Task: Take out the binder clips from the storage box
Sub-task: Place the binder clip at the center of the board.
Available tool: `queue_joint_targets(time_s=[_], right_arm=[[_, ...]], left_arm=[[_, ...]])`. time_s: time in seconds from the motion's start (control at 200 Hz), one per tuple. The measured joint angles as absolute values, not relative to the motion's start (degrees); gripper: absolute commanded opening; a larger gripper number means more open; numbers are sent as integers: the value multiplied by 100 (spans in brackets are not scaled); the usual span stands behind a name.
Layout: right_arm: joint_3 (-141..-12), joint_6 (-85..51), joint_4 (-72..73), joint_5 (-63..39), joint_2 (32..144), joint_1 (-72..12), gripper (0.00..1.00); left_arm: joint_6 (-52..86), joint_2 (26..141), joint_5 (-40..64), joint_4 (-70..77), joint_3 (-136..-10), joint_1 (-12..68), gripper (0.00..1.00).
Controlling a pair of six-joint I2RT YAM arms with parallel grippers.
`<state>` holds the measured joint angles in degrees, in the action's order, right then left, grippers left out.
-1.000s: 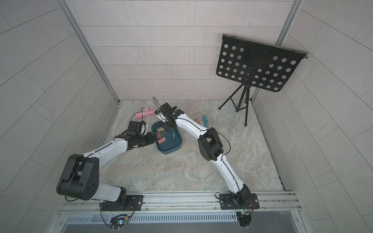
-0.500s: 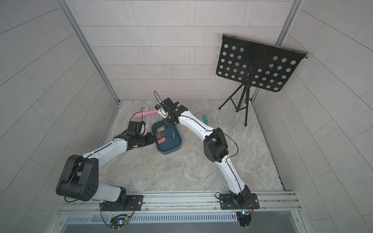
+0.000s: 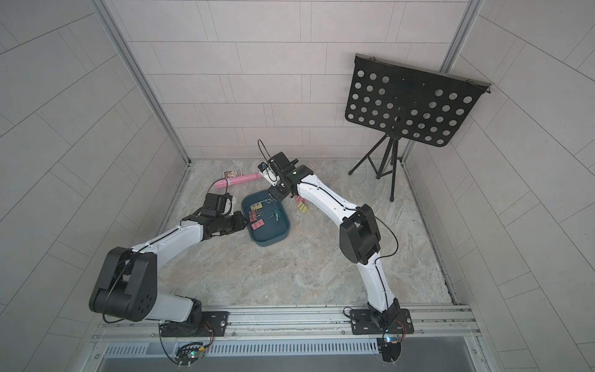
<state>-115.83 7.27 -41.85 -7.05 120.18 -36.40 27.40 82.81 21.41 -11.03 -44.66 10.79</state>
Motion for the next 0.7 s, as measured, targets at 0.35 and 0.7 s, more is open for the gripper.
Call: queue_joint_targets(time_s=[0.35,0.7], right_arm=[[-10278,701,-3830,-220,10895,-3365,0],[-8919,615,-3660,357,10396,-3208,0]], left_arm=[[2738,8265,2132,-1109,-4466,1079,27],[2735,8145,2073,-1149,-4464,1079,27]])
